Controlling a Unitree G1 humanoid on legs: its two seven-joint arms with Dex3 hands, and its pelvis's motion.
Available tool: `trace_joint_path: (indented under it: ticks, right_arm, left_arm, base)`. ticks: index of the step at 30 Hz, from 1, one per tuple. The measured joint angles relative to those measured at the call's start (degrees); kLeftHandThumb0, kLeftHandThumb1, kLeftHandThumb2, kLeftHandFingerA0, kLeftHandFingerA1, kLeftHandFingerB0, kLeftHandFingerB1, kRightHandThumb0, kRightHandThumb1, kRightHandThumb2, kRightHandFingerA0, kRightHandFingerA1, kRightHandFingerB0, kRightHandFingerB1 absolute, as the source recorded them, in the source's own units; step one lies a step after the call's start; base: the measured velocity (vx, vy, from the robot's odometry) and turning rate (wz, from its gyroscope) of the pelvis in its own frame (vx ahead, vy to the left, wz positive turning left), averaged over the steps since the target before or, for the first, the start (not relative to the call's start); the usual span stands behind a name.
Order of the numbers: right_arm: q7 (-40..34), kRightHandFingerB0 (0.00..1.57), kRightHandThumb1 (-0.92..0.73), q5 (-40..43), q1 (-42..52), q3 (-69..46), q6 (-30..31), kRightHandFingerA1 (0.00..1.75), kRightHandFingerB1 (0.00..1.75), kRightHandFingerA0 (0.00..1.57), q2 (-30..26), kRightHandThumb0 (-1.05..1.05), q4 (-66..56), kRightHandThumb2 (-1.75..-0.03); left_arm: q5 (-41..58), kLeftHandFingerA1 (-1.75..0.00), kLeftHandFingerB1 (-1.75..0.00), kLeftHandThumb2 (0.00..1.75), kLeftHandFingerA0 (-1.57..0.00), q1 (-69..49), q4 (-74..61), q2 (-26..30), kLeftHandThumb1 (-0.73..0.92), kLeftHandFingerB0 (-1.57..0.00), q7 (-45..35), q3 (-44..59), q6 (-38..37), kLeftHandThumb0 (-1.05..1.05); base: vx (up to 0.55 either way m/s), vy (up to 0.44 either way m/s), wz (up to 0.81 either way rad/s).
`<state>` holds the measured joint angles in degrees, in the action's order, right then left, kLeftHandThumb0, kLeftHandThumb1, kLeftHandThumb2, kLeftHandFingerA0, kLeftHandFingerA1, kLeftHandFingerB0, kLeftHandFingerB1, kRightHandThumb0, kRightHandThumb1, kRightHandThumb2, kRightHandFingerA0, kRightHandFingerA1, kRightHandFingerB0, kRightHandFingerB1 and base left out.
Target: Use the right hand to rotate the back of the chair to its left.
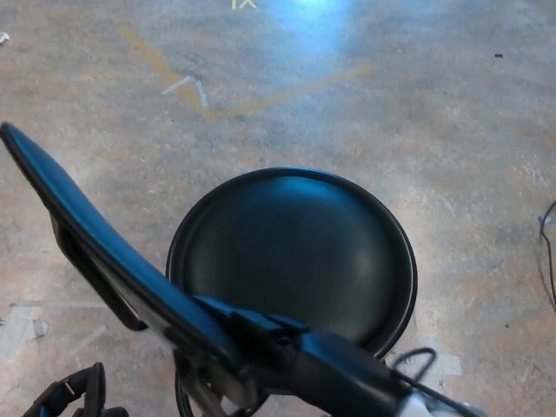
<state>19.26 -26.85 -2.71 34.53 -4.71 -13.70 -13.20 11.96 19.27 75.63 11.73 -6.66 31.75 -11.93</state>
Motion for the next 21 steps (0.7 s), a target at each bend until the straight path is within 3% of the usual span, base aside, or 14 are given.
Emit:
trace_joint_path:
  ticks: [1,2,6,7,8,9,18,19,20,21]
  right_arm:
    - [0.0,0.0,-0.61,-0.2,-0.4,0.3,0.5,0.0,0.0,0.0,0.4,-1.02,0.1,-0.59]
    - [0.0,0.0,-0.61,-0.4,-0.7,0.5,0.9,0.0,0.0,0.0,0.7,-1.01,0.2,-0.68]
    - [-0.4,0.0,-0.57,-0.8,-2.5,0.9,1.4,0.0,0.0,0.0,2.0,-1.02,2.1,-0.74]
    - [-0.7,0.0,-0.62,-0.8,-2.7,0.9,1.3,0.0,0.0,0.0,2.2,-1.0,2.8,-0.6]
    - [-0.9,0.0,-0.62,-0.8,-2.8,0.8,1.2,0.0,0.0,0.0,2.2,-1.0,3.2,-0.6]
    - [-1.3,0.0,-0.63,-0.5,-2.4,-0.3,0.6,0.0,0.0,0.0,1.8,-1.0,3.9,-0.6]
    - [-3.5,0.0,-0.69,2.3,6.1,-12.9,-4.2,0.0,0.0,0.0,-6.2,-1.0,3.7,-0.62]
    - [-4.2,0.0,-0.65,2.4,7.2,-14.7,-4.9,0.0,0.0,0.0,-7.2,-0.91,3.8,-0.6]
    - [-5.1,0.0,-0.55,2.5,8.3,-16.8,-5.9,0.12,0.0,0.0,-8.0,-0.92,4.1,-0.92]
    - [-6.0,0.0,-0.55,2.6,9.3,-18.3,-6.5,0.12,0.0,0.0,-8.5,-0.92,4.6,-0.92]
  left_arm:
    - [0.0,-1.52,-1.4,0.73,-0.47,0.0,0.0,0.0,0.46,-0.54,0.0,0.0,0.0,-1.05]
    - [0.0,-1.48,-1.39,0.72,-0.57,0.0,0.0,0.0,0.44,-0.6,0.0,0.0,0.0,-1.05]
    - [0.2,-1.48,-1.36,0.71,-0.54,-0.1,0.1,0.0,0.44,-0.63,0.0,0.2,0.0,-1.05]
    - [0.3,-1.49,-1.47,1.01,-0.51,-0.1,0.1,0.0,0.3,-0.52,0.0,0.3,0.0,-1.05]
    - [0.3,-1.49,-1.47,1.01,-0.51,-0.1,0.1,0.0,0.3,-0.52,0.0,0.3,0.0,-1.05]
    - [0.3,-1.5,-1.37,0.75,-0.51,-0.2,0.1,0.0,0.46,-0.57,0.0,0.3,0.0,-1.05]
    - [0.5,-1.5,-1.41,0.73,-0.48,-0.5,0.2,0.0,0.46,-0.56,0.0,0.3,0.0,-1.05]
    - [0.5,-1.51,-1.41,0.71,-0.47,-0.5,0.2,0.0,0.47,-0.54,0.0,0.3,0.0,-1.05]
    - [0.5,-1.47,-1.45,1.01,-0.5,-0.5,0.2,0.0,0.31,-0.56,0.0,0.3,0.0,-1.05]
    - [0.5,-1.47,-1.45,1.01,-0.5,-0.5,0.2,0.0,0.31,-0.56,0.0,0.3,0.0,-1.05]
  base:
    - [0.0,0.0,0.0]
    - [0.0,0.0,0.0]
    - [0.0,0.0,0.0]
    - [0.0,0.0,0.0]
    - [0.0,0.0,0.0]
    - [0.0,0.0,0.0]
    - [0.0,0.0,0.01]
    - [0.0,0.0,0.0]
    - [0.0,0.0,0.0]
    - [0.0,0.0,0.0]
